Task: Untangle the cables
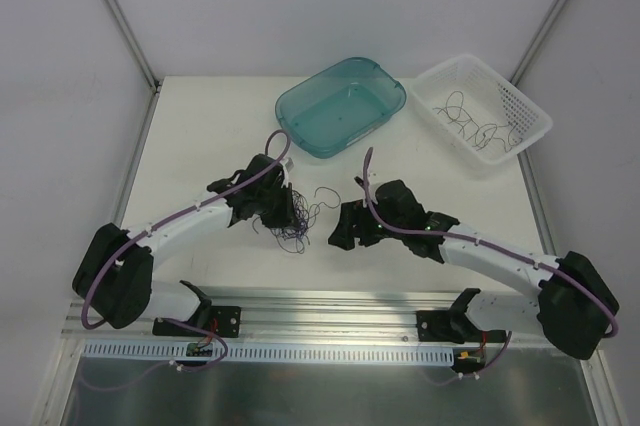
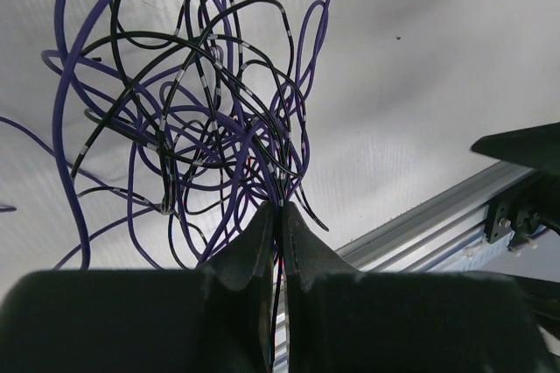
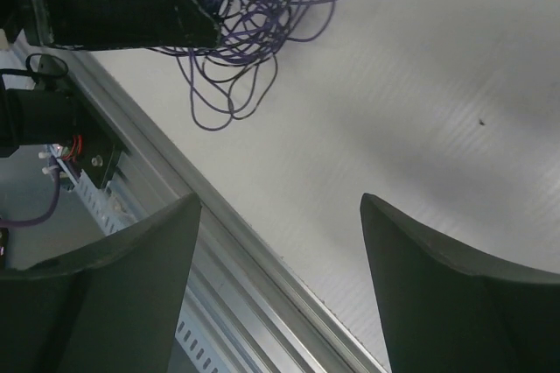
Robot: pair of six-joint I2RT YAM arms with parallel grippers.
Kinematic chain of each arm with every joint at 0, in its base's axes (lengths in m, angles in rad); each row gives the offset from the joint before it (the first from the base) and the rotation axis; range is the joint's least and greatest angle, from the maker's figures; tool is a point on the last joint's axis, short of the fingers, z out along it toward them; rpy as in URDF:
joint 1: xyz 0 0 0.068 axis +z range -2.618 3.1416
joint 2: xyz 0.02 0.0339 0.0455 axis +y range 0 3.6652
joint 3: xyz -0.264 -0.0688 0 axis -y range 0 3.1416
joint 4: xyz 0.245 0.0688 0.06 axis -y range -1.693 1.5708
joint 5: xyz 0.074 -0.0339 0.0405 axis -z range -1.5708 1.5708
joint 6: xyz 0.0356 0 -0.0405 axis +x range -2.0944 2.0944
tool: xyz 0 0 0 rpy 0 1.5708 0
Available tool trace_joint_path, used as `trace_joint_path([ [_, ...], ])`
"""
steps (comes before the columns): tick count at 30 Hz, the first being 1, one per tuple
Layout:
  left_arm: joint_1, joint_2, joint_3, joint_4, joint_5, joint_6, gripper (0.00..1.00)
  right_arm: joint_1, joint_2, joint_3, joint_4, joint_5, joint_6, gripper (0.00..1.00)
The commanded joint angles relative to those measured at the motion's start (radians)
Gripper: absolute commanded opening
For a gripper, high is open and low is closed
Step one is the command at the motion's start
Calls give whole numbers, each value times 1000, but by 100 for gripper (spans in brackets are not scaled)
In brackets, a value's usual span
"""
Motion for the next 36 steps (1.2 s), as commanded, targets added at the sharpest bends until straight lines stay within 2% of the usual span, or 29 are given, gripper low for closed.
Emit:
trace_joint_path([
  [1,-9,-36,39,16,42,-39,0,39,52,7,222,-94,-2,77],
  [6,-18,-35,39,14,51,-50,0,84,199,68,309,-91,-1,66],
  [11,-18,-47,31,17,51,-58,0,101,316,130,337,-80,-4,60],
  [17,-18,-69,21,16,41,-58,0,115,406,199,316,-94,-19,42],
  [19,-18,-76,18,14,30,-55,0,118,417,196,311,-96,-16,30],
  [20,-18,-85,16,14,19,-52,0,116,416,193,305,-94,-19,19],
  [21,-16,-92,14,13,5,-49,0,116,411,185,297,-91,-21,12],
  [23,-9,-107,7,8,-40,-36,0,116,377,170,250,-68,-34,1],
  [27,72,-136,-7,-24,-42,-22,0,113,272,141,115,4,-95,1],
  [28,142,-148,-18,-44,-6,-3,0,101,197,118,-2,66,-118,1],
  [30,163,-164,-18,-47,8,4,0,90,145,108,-35,84,-122,1],
  [32,224,-182,-19,-65,19,26,0,43,94,87,-130,122,-131,1],
  [36,301,-216,-12,-115,-5,66,0,-121,-118,74,-278,139,-152,1],
])
